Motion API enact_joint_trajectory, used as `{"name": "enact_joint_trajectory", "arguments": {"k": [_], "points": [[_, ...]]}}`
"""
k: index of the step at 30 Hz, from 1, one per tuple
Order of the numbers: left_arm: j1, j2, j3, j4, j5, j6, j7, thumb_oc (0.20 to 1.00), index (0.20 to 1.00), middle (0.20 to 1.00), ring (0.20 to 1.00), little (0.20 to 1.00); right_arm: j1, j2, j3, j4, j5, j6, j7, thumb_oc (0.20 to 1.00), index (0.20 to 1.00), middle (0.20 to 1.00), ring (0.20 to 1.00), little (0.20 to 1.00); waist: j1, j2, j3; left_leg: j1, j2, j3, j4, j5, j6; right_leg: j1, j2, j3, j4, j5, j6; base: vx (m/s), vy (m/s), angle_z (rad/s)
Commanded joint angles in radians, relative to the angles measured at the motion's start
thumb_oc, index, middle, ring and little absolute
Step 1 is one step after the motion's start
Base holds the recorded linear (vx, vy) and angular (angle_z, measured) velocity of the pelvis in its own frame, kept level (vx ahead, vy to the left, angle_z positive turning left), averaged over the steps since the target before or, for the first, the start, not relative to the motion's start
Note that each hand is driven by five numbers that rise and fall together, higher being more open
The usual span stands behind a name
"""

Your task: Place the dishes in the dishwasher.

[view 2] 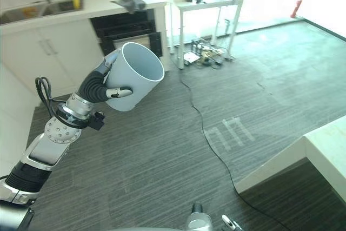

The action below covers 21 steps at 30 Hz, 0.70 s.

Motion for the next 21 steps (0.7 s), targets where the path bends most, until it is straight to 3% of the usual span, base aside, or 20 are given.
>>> {"name": "enact_joint_trajectory", "arguments": {"k": [1,8,21], "points": [[-0.036,-0.024,0.043,-0.036,-0.003,-0.027,0.062,0.200,0.200,0.200,0.200,0.200,-0.072,-0.021,-0.007,0.009,-0.020,-0.050,0.036,1.000,1.000,1.000,1.000,1.000,0.043,0.000,0.026,0.001,-0.041,-0.135,0.110,-0.134,0.048,0.058,0.002,-0.005,0.063,-0.132,0.062,0.01,-0.055,-0.14],[-0.002,-0.033,0.061,-0.044,-0.021,-0.020,0.087,0.200,0.200,0.200,0.200,0.200,-0.103,-0.030,0.008,0.005,-0.071,-0.088,0.092,1.000,1.000,1.000,1.000,1.000,0.067,0.004,0.012,-0.008,-0.041,-0.140,0.121,-0.134,0.035,0.088,0.001,-0.031,0.009,-0.121,0.058,0.03,0.000,0.10],[0.058,-0.032,0.096,-0.078,0.028,0.036,0.138,0.200,0.200,0.200,0.200,0.200,-0.103,-0.018,0.030,0.037,-0.142,-0.058,0.077,1.000,1.000,1.000,1.000,1.000,0.122,0.008,0.012,-0.006,-0.059,-0.194,0.084,-0.121,0.041,0.108,-0.012,-0.080,0.042,-0.148,0.063,-0.01,0.025,0.19]]}}
